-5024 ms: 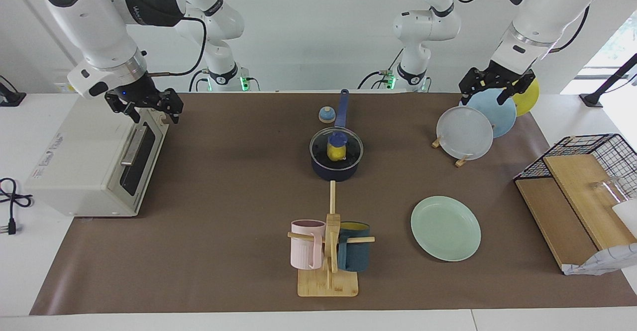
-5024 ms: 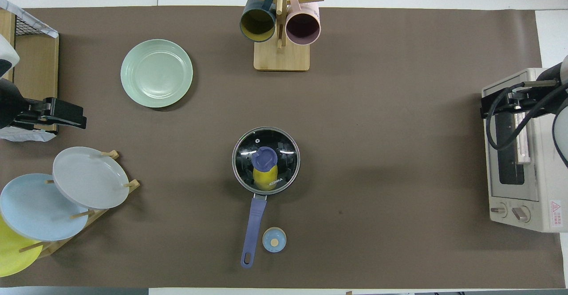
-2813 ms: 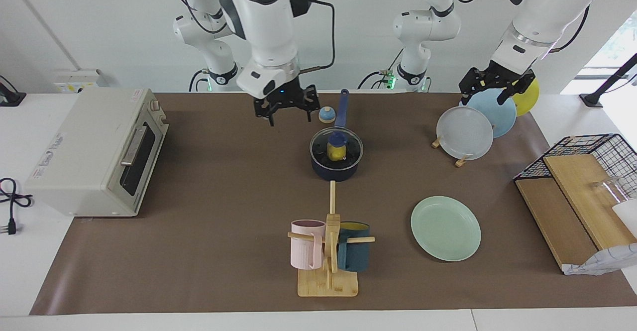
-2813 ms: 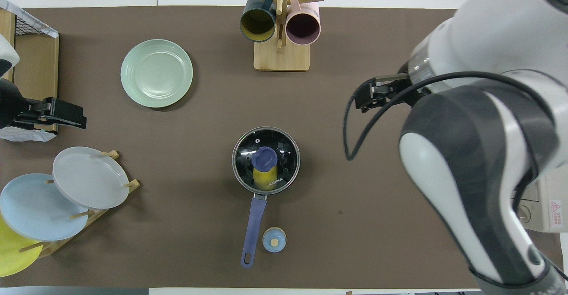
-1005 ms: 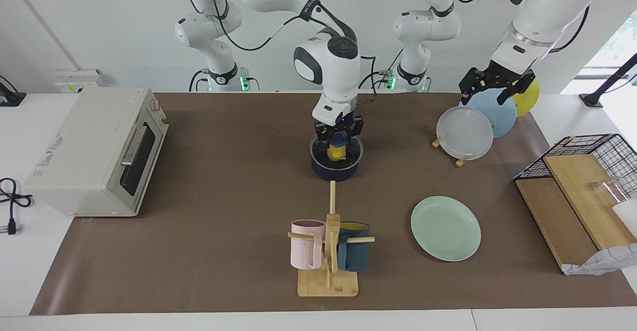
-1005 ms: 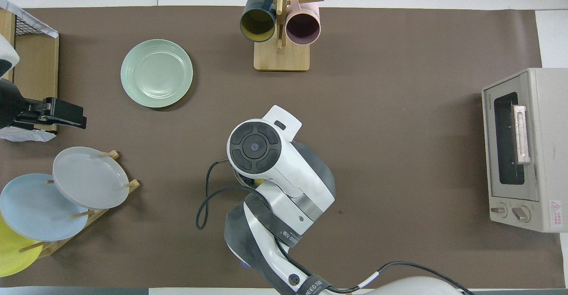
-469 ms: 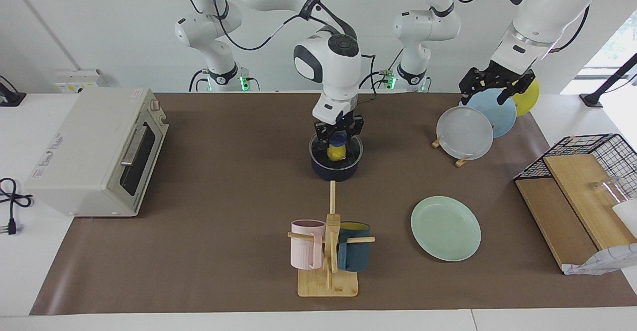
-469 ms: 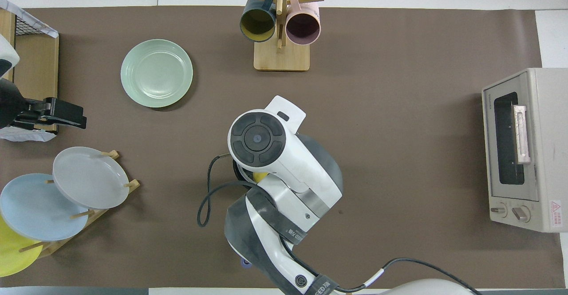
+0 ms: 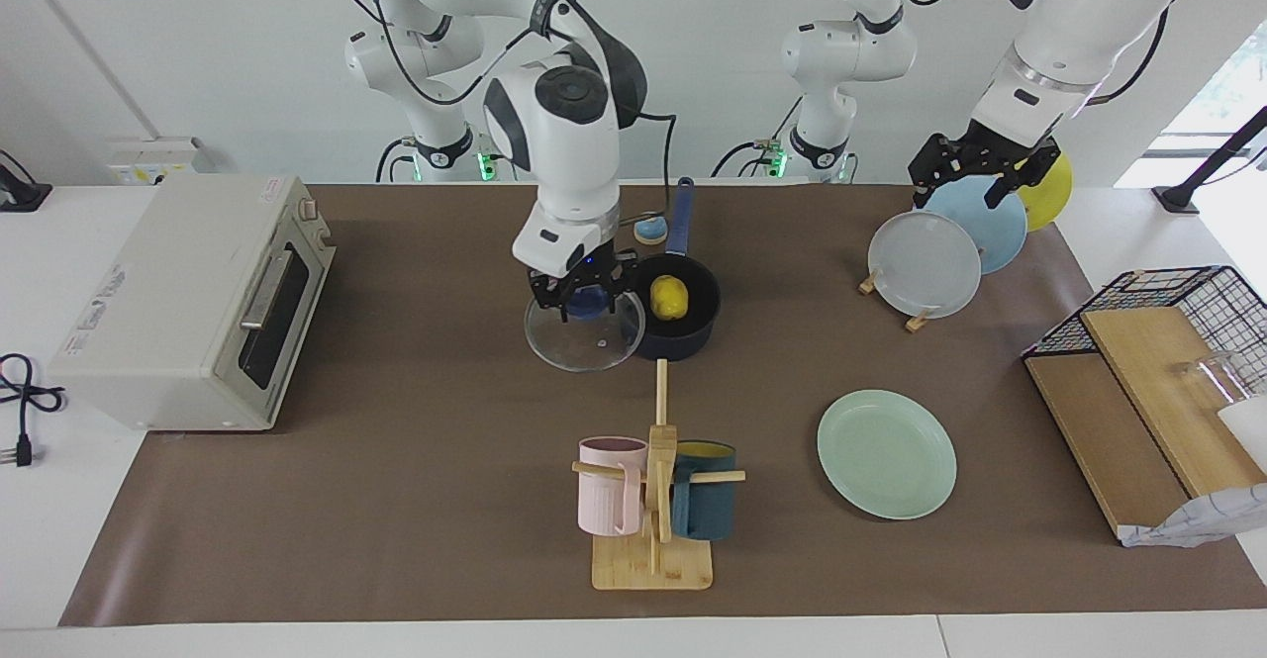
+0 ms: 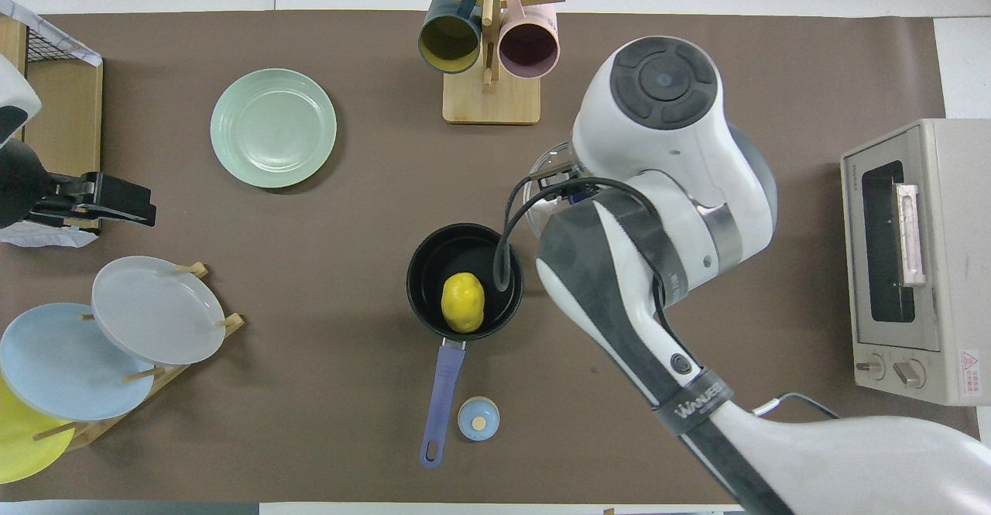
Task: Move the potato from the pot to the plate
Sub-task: 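Lift the glass lid off and carry it beside the toaster oven, then set down the lid with the right gripper while the left gripper reaches the pot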
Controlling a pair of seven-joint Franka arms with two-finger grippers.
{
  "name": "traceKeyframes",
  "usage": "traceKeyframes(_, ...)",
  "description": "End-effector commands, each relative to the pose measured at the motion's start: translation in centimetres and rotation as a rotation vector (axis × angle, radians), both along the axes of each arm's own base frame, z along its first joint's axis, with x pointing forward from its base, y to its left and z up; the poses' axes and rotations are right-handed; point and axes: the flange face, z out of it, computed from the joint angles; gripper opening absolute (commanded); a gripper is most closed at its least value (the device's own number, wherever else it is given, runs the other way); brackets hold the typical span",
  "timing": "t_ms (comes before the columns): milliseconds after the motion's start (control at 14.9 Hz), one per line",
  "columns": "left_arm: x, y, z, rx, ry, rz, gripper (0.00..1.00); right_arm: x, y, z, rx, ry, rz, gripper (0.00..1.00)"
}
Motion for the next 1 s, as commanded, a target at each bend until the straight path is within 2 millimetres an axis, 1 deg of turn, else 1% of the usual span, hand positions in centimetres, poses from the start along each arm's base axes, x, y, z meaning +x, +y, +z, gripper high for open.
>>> traceKeyframes(0,-1.0,0.1,0.4,0.019,0.0,0.002,1.0,0.4,-7.3,-1.4,0.005,0.02,0.06,0.43)
traceKeyframes(134,-1.3,-0.1,0.5,0.02,0.009,0.001,1.0,-0.3,-10.2,-3.4,0.005,0.022,0.09,0.43)
traceKeyframes(201,-1.3,-0.2,0.5,0.02,0.004,-0.002,1.0,-1.0,-12.1,-4.8,0.007,0.014,0.097,0.44)
traceKeyframes(268,-1.2,-0.3,0.1,0.018,0.005,-0.004,1.0,-1.8,-14.3,-6.4,0.007,0.012,0.101,0.46)
traceKeyframes(335,-1.5,-0.3,0.1,0.019,0.006,-0.007,1.0,-2.7,-15.9,-7.6,0.007,0.014,0.107,0.46)
traceKeyframes(402,-1.6,-0.5,0.1,0.02,0.012,-0.01,1.0,-3.3,-16.5,-8.2,0.007,0.013,0.117,0.46)
traceKeyframes(469,-1.8,-1.1,0.1,0.014,0.014,-0.022,1.0,-3.6,-17.1,-8.8,0.007,0.017,0.115,0.46)
traceKeyframes(536,-2.2,-2.8,0.0,0.007,0.02,-0.046,1.0,-3.9,-17.7,-9.2,0.007,0.019,0.118,0.46)
traceKeyframes(603,-2.8,-4.6,-0.5,-0.004,0.03,-0.046,1.0,-4.1,-17.8,-9.4,0.008,0.003,0.126,0.46)
traceKeyframes(670,-3.7,-6.9,-1.2,-0.029,0.043,-0.018,1.0,-4.4,-17.8,-9.9,0.009,0.0,0.127,0.47)
traceKeyframes(737,-4.3,-9.4,-1.9,-0.037,0.038,-0.006,1.0,-4.7,-18.1,-10.4,0.009,-0.006,0.128,0.5)
traceKeyframes(804,-5.3,-13.0,-3.0,-0.039,0.027,-0.012,1.0,-5.0,-19.2,-10.9,0.009,-0.018,0.135,0.5)
traceKeyframes(871,-6.1,-15.6,-4.4,-0.047,0.008,-0.008,1.0,-5.3,-19.6,-11.4,0.01,-0.027,0.15,0.53)
traceKeyframes(938,-6.7,-17.9,-5.7,-0.058,-0.01,-0.009,1.0,-5.5,-19.7,-11.4,0.009,-0.027,0.15,0.58)
